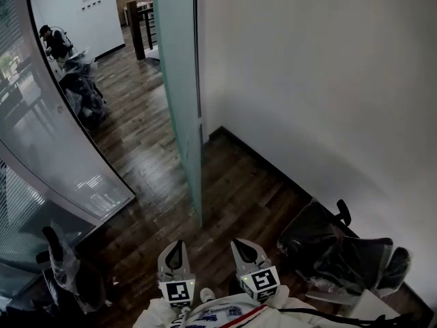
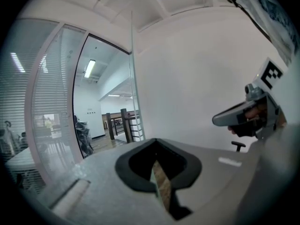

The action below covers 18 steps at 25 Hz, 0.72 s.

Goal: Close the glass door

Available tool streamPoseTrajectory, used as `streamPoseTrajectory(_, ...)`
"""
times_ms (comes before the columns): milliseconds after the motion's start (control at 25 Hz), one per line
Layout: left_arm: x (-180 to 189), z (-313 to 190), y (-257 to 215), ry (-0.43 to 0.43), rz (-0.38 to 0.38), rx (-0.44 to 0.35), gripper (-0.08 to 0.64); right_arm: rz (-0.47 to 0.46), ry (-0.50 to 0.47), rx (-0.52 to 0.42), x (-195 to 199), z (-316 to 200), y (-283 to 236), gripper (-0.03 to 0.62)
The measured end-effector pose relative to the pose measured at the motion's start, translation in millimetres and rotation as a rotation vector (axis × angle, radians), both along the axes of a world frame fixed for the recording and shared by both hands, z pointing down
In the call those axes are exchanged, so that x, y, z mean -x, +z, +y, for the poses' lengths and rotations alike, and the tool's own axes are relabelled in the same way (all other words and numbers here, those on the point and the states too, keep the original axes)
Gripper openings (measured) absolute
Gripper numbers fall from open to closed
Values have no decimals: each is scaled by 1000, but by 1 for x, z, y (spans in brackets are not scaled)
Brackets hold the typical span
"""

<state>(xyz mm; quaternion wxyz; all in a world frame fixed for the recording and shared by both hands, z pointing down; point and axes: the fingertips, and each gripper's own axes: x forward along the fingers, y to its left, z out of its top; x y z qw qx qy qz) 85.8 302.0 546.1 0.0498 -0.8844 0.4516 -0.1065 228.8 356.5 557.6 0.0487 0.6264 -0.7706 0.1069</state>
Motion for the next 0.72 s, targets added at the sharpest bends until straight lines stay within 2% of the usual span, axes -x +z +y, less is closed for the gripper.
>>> streamPoseTrajectory(280, -50, -36, -1, -51, -17, -48, 2, -23, -78, -23, -49, -53, -4, 6)
streamPoseTrajectory(440, -77, -50, -15, -78, -39, -27, 2, -34, -129, -25, -71, -77, -2, 6)
streamPoseTrajectory(720, -100, -67, -13, -185, -50, -18, 2, -66, -246, -27, -103, -102, 4, 6)
